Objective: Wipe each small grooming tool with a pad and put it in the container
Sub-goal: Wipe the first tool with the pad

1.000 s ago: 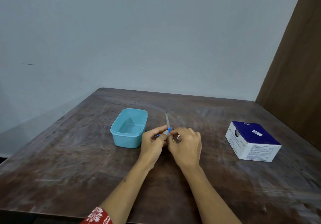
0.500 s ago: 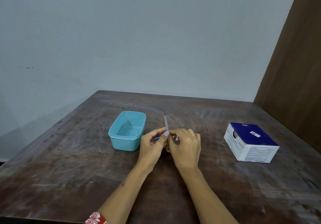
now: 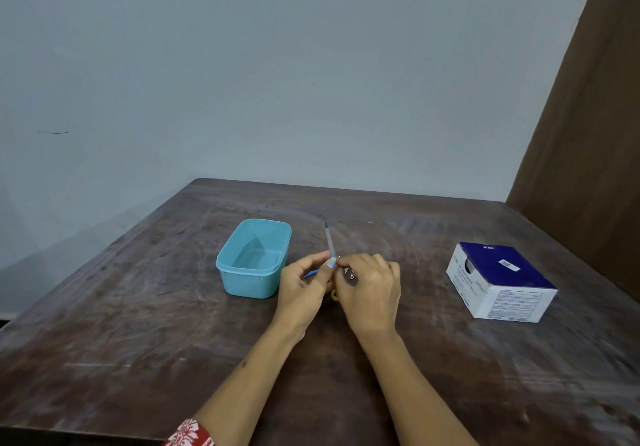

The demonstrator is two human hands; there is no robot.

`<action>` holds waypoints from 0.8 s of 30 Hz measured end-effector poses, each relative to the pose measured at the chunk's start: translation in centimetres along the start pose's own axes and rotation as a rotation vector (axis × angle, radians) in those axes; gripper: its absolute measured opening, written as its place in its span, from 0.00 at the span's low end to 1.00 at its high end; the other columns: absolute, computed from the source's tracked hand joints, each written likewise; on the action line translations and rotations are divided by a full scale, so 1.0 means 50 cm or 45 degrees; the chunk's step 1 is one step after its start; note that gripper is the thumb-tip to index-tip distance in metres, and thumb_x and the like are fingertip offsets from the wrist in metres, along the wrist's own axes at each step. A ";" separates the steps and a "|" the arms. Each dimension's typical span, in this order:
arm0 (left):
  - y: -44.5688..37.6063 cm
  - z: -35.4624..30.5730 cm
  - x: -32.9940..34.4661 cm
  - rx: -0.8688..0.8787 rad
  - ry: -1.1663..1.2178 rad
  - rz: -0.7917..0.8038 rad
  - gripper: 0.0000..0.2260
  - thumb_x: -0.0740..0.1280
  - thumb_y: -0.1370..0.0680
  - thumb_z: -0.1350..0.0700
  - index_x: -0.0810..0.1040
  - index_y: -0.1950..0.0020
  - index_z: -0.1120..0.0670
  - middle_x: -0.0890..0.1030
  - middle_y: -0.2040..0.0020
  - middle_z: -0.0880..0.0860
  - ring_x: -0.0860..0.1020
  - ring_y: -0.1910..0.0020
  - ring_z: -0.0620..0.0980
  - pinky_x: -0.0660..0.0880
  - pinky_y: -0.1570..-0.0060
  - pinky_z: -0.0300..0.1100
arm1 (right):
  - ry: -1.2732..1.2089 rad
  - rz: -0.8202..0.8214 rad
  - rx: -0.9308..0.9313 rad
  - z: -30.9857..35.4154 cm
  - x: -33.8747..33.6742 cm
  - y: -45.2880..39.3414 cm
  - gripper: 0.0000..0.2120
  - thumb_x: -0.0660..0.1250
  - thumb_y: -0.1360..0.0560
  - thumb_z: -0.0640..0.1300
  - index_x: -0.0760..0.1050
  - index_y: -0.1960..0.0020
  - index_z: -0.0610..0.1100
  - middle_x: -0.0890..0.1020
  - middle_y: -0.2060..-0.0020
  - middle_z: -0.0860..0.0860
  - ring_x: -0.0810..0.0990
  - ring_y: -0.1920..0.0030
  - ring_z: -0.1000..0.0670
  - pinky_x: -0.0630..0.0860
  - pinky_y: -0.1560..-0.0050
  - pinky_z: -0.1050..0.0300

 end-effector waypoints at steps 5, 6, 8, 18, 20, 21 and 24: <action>-0.005 -0.007 -0.014 0.051 -0.044 -0.075 0.07 0.69 0.26 0.64 0.81 0.54 0.53 0.85 0.61 0.49 0.82 0.63 0.42 0.78 0.64 0.34 | 0.005 0.011 -0.056 0.017 0.001 0.001 0.07 0.73 0.39 0.40 0.75 0.71 0.46 0.77 0.75 0.54 0.75 0.71 0.48 0.71 0.61 0.53; -0.007 -0.007 -0.019 0.064 -0.089 -0.105 0.07 0.69 0.26 0.65 0.81 0.53 0.54 0.85 0.59 0.50 0.82 0.62 0.43 0.79 0.61 0.34 | 0.009 0.024 -0.057 0.018 0.002 0.002 0.08 0.73 0.40 0.39 0.74 0.72 0.46 0.76 0.75 0.53 0.74 0.72 0.49 0.71 0.61 0.53; -0.007 -0.008 -0.029 0.087 -0.167 -0.154 0.06 0.69 0.26 0.65 0.81 0.52 0.56 0.84 0.57 0.53 0.82 0.59 0.44 0.79 0.58 0.37 | 0.000 0.080 -0.046 0.020 0.007 0.007 0.10 0.72 0.41 0.39 0.72 0.73 0.46 0.75 0.76 0.54 0.74 0.71 0.50 0.71 0.61 0.53; 0.036 -0.109 -0.037 0.583 -0.608 -0.287 0.06 0.71 0.28 0.63 0.84 0.54 0.54 0.81 0.64 0.35 0.80 0.60 0.34 0.73 0.61 0.24 | -0.339 -0.108 0.370 -0.050 -0.013 -0.016 0.07 0.73 0.37 0.37 0.77 0.67 0.46 0.77 0.73 0.54 0.77 0.71 0.50 0.77 0.60 0.45; 0.048 -0.117 -0.012 0.666 -0.678 -0.221 0.07 0.71 0.29 0.63 0.84 0.53 0.54 0.81 0.63 0.35 0.80 0.61 0.35 0.73 0.60 0.24 | -0.365 -0.141 0.460 -0.073 -0.019 -0.005 0.07 0.74 0.36 0.38 0.78 0.67 0.47 0.77 0.73 0.54 0.77 0.71 0.49 0.77 0.60 0.44; 0.054 -0.120 -0.004 0.709 -0.717 -0.188 0.07 0.71 0.29 0.62 0.84 0.53 0.55 0.81 0.62 0.38 0.80 0.60 0.36 0.73 0.60 0.25 | -0.375 -0.154 0.495 -0.080 -0.021 0.002 0.07 0.74 0.36 0.38 0.77 0.67 0.47 0.77 0.72 0.55 0.76 0.71 0.50 0.77 0.59 0.44; 0.060 -0.140 0.007 0.776 -0.791 -0.140 0.06 0.71 0.28 0.63 0.83 0.53 0.55 0.82 0.59 0.46 0.80 0.60 0.39 0.74 0.61 0.27 | -0.412 -0.207 0.579 -0.102 -0.026 0.021 0.10 0.73 0.35 0.37 0.76 0.67 0.50 0.77 0.72 0.56 0.75 0.71 0.56 0.77 0.60 0.46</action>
Point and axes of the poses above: each hand's wrist, its own y-axis away from the middle knuckle, its own x-axis out of the palm, z = x × y, the point moved 10 cm from there along -y, towards the middle knuckle
